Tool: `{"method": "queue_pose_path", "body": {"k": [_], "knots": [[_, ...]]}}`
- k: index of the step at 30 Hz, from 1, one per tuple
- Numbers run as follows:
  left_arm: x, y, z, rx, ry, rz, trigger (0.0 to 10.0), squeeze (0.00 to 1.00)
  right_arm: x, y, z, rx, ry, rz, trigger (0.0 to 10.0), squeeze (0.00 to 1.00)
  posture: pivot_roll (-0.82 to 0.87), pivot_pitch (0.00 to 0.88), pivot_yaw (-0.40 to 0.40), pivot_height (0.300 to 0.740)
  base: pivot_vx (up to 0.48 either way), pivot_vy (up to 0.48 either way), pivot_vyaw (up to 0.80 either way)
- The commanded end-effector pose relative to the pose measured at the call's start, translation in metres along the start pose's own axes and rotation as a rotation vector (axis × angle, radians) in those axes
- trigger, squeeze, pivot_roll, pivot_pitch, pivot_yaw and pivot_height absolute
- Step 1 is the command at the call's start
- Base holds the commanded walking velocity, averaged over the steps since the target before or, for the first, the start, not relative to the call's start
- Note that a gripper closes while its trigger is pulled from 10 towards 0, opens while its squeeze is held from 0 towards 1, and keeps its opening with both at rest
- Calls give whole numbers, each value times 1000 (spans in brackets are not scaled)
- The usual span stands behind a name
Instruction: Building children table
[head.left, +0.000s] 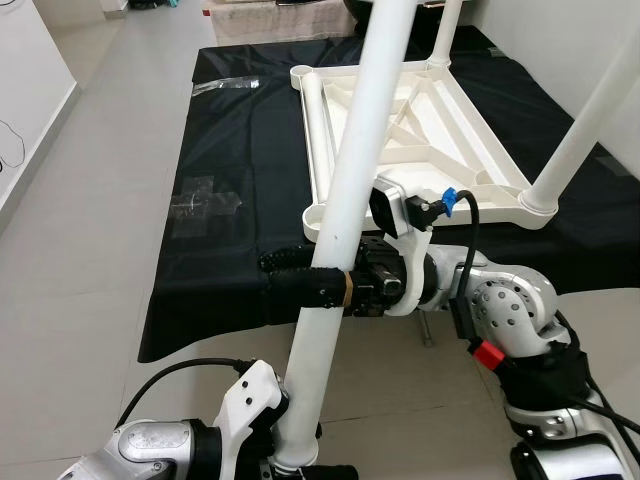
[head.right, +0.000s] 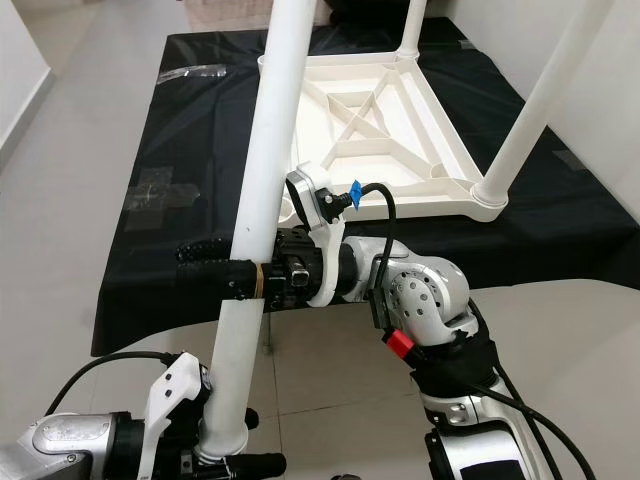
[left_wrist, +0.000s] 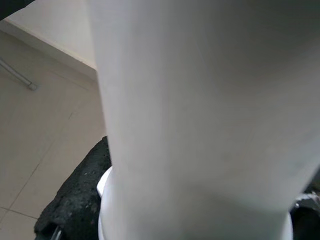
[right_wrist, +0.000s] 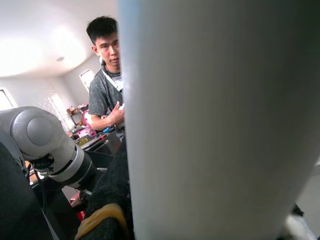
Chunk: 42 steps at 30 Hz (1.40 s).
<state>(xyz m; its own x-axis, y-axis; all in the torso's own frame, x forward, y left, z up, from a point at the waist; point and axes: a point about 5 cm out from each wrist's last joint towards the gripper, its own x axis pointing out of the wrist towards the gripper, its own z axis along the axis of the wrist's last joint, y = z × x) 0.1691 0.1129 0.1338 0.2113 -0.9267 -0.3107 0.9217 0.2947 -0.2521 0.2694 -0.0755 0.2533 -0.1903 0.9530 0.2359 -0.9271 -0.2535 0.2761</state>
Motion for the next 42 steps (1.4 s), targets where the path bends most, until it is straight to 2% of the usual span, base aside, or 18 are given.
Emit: {"method": "queue_pose_path", "body": {"k": [1,9,18,19,27,28,35,39,42], "knots": [[-1,-1,-9,-41,40,-16,10000,0,7,7,-1,-13,25,42,0,0,88,143,-13,740,0,0,0],[2,7,-9,-34,51,46,10000,0,6,6,-2,-9,26,33,0,0,89,145,-17,740,0,0,0],[2,9,-9,-25,46,77,10000,0,5,3,1,-20,13,8,0,0,93,145,-17,740,0,0,0],[2,9,-8,-24,33,90,10000,1000,4,1,2,-24,9,1,0,0,95,145,-19,740,0,0,0],[3,13,-4,11,0,160,10000,1000,2,0,5,-35,5,-12,0,0,96,146,-17,740,0,0,0],[3,14,-3,23,-2,172,10000,0,1,-1,5,-41,5,-20,0,0,97,145,-16,740,0,0,0],[-2,27,10,61,-59,312,10000,0,-12,-14,13,-99,-7,-143,0,0,104,141,-23,740,0,0,0],[-14,44,19,94,-112,503,10000,0,-37,-29,23,-172,-6,-321,0,0,106,138,-24,740,0,0,0],[-18,48,20,98,-120,559,10000,0,-45,-33,27,-193,-2,-376,0,0,108,139,-26,740,0,0,0]]}}
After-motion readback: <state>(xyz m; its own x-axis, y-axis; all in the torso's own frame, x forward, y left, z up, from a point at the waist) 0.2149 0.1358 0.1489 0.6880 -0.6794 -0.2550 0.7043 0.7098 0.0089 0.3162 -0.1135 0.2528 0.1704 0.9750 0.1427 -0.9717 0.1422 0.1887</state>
